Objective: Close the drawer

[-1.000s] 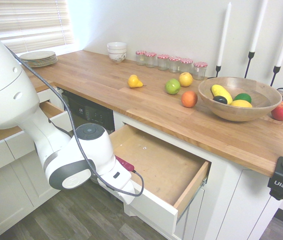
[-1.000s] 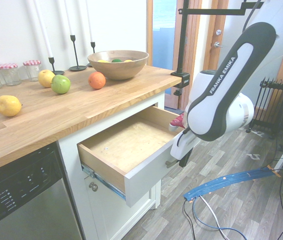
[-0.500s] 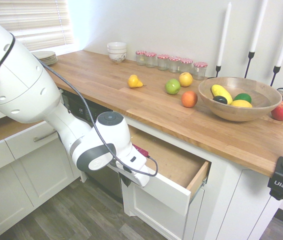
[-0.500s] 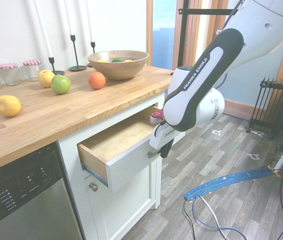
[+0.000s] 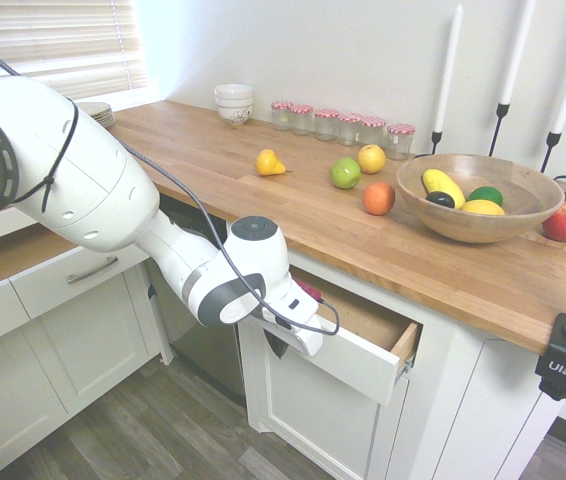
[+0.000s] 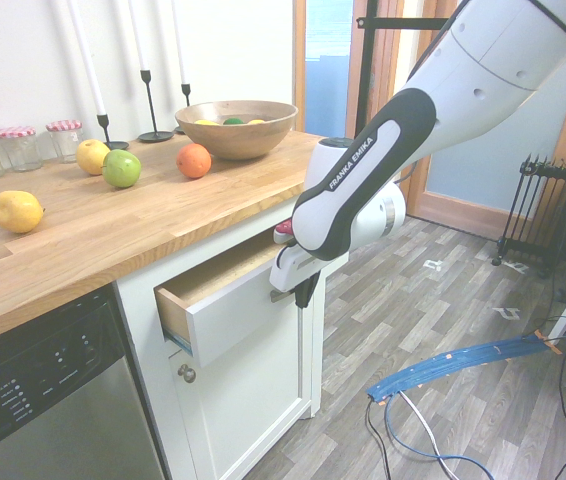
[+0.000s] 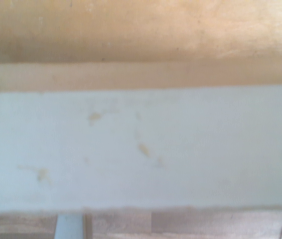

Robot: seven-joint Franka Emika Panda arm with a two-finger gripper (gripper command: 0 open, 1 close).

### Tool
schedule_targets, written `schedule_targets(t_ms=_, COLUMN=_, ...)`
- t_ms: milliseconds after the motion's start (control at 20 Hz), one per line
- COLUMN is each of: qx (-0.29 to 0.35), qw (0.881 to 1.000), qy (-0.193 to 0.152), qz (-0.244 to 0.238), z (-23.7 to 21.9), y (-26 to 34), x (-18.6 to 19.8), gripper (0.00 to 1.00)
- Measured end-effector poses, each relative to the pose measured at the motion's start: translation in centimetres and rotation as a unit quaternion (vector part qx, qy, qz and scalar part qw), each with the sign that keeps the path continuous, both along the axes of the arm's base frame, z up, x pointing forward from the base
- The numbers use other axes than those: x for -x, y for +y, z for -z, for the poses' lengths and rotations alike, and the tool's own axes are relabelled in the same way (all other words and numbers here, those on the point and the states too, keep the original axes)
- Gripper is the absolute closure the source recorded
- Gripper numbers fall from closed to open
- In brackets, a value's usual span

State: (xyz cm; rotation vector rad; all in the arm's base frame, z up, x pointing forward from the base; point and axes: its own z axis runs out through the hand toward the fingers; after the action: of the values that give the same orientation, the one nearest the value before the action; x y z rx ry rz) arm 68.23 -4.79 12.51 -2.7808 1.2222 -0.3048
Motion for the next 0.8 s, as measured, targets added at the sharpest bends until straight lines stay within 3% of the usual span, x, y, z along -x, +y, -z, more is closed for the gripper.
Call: schedule_targets(t_ms=800, qx=0.011, qw=1.0, qy=-0.02, qz=-0.003, z=0.2, y=0.9, x=-6.0, gripper=1.0)
